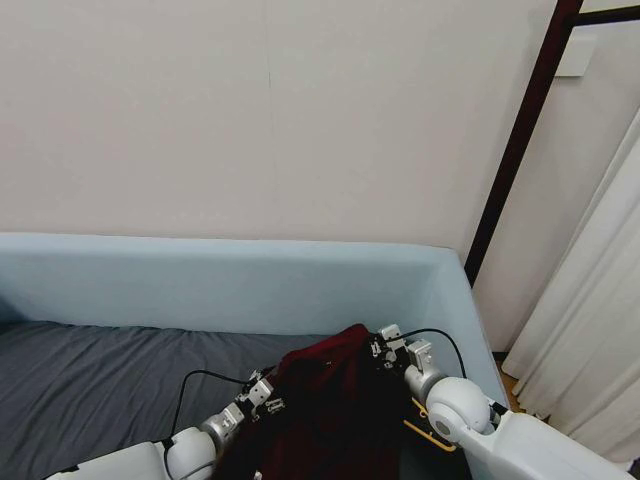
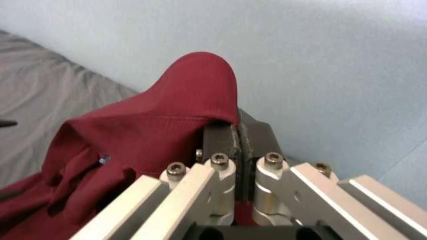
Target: Pick up the clothes from the sofa and hang them on the clothes hanger.
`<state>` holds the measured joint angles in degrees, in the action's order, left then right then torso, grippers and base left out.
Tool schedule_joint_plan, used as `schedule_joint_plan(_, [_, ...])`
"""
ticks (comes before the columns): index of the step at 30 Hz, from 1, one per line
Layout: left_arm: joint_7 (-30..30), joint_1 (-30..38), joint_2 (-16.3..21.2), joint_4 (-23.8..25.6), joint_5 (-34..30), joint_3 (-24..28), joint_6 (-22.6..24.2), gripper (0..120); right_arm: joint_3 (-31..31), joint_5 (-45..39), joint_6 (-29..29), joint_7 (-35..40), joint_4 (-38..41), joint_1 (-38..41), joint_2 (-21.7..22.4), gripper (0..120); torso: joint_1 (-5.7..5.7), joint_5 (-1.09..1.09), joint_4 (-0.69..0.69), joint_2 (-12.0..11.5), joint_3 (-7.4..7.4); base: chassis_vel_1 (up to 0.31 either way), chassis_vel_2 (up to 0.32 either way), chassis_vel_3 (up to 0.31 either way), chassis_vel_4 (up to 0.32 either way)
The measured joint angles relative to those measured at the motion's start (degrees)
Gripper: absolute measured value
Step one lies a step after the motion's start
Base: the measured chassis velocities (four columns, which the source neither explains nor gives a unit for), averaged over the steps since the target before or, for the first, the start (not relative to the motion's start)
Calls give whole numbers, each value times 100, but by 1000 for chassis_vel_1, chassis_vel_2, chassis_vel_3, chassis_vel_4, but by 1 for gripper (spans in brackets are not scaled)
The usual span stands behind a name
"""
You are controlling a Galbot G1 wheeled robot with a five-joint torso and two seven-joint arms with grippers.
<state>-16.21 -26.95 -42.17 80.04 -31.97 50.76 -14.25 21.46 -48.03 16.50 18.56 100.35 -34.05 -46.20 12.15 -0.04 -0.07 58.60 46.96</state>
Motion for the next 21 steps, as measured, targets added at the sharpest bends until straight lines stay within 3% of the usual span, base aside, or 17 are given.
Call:
schedule_joint_plan(5, [10,-71,-99,-227,-12,3,-69,98,-12,-107,23,27,155,16,71,0,0,0,1,0,0,0,0,0,0])
schedule_joint_plan(21, [582,73,-509,-1168,-241,157,-446,98,87,5,-81,-104,499,9,245,0,0,0,0,0,0,0,0,0,0])
